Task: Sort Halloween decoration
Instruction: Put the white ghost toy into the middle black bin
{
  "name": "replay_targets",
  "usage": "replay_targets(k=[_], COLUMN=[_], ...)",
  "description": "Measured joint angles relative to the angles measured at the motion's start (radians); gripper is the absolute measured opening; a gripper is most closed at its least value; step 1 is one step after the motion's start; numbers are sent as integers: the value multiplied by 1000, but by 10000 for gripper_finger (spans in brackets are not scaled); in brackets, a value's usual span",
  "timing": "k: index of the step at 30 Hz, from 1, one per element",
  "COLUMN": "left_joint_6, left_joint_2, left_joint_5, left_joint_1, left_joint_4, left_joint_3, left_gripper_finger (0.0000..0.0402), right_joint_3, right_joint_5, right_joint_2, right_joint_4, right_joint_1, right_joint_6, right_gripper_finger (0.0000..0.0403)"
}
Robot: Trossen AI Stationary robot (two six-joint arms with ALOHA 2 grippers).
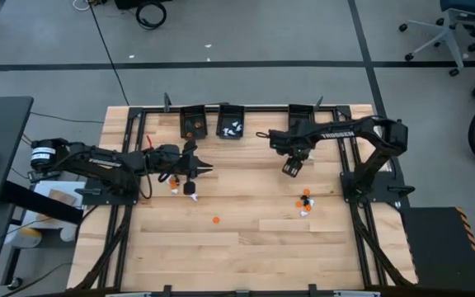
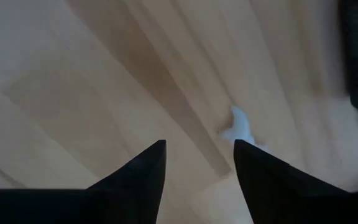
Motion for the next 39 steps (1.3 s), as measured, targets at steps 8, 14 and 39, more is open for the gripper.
replay_targets(k=[8,14,39], left_joint_6=[0,0,0], left_joint_2=[0,1,1], left_joint_5=[0,0,0], left_joint_1=[0,0,0], left_joint_4=[0,-1,-15], left_joint_3=[0,0,1], left_gripper_finger=[27,27,27], right_joint_3=[-3,-3,-187], right_joint_5=[-13,-13,7], right_joint_2=[0,0,-2], right_joint_4=[-41,-53,133], right_joint_1=[-76,-119,-232], right_joint_6=[2,29,-103], right_gripper_finger=[221,220,206])
